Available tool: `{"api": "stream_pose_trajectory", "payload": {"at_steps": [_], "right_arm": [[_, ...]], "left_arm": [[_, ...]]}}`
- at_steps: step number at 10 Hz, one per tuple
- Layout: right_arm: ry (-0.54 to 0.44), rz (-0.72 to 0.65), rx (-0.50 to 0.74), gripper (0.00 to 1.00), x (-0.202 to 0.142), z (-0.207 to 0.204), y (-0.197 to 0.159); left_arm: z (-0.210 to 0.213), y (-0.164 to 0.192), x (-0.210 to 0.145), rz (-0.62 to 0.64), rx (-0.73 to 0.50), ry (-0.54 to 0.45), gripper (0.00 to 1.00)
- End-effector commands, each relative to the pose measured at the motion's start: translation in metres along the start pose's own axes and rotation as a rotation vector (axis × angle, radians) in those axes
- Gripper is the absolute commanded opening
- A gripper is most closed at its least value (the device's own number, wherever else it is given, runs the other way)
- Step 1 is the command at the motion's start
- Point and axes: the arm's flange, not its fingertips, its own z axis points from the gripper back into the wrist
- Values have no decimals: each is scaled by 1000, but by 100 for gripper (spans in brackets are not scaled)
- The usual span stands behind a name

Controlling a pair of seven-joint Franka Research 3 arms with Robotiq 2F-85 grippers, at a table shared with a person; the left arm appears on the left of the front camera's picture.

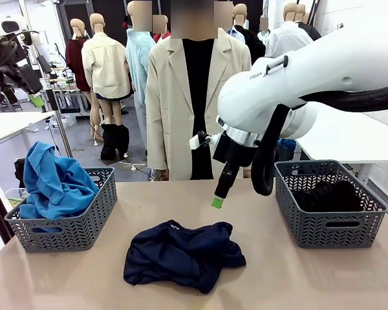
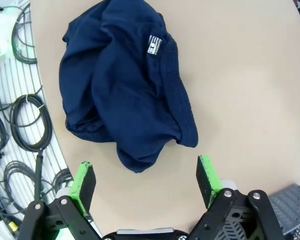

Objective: Sort the tops and bottoms.
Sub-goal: Lift clothes from the center of the table with your right hand.

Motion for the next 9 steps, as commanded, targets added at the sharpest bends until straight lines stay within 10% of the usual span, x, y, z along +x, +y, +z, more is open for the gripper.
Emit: {"api": "stream_pose_trajectory", "payload": {"at_steps": [1, 9], "right_arm": [[-7, 1, 21, 100, 1, -2, 4], [210, 195, 133, 100, 33, -140, 50]], "left_arm": [[2, 0, -1, 4, 1, 1, 100], [2, 0, -1, 4, 1, 1, 100]]}}
